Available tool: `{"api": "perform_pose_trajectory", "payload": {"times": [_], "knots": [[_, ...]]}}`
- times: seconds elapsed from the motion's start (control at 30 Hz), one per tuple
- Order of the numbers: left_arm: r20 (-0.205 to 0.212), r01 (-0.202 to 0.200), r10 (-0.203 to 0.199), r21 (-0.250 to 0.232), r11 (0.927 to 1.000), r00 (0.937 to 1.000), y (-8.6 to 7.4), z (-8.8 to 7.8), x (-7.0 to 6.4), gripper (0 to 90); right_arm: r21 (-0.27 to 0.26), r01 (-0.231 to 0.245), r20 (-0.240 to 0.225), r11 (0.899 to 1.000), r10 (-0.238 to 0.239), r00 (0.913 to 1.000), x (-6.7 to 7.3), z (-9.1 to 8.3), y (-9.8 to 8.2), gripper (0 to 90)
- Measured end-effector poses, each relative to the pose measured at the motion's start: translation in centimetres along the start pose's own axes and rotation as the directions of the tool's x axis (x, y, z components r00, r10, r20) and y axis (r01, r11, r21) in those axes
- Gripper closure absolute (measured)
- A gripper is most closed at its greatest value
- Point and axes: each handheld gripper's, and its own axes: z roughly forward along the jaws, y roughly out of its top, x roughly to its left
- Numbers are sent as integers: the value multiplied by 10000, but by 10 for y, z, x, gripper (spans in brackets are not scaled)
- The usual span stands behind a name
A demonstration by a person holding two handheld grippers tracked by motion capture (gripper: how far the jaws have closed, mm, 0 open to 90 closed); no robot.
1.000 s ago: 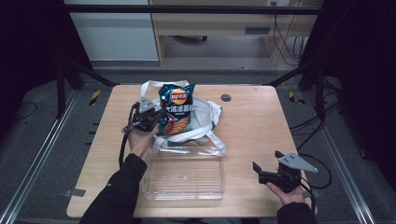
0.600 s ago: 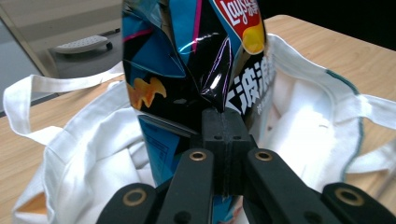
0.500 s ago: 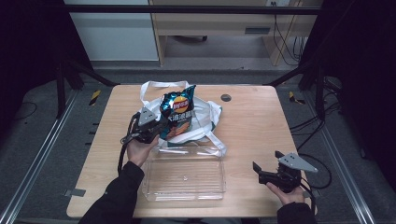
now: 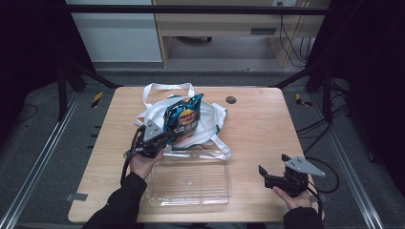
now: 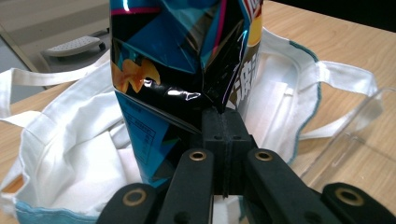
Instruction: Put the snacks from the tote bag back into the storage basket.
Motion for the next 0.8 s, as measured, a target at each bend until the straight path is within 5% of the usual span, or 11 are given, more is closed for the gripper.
{"api": "perform_pose_trajectory", "payload": {"times": [0.33, 0.8], "knots": [[-28, 0, 0, -97, 10000, 10000, -3, 0, -4, 885, -1, 29, -12, 10000, -29, 10000, 0, 0, 0, 64], [-546, 689, -724, -636, 9956, 9959, 1, -8, 9, 734, 10, 7, -13, 10000, -7, 10000, 1, 0, 0, 63]]}}
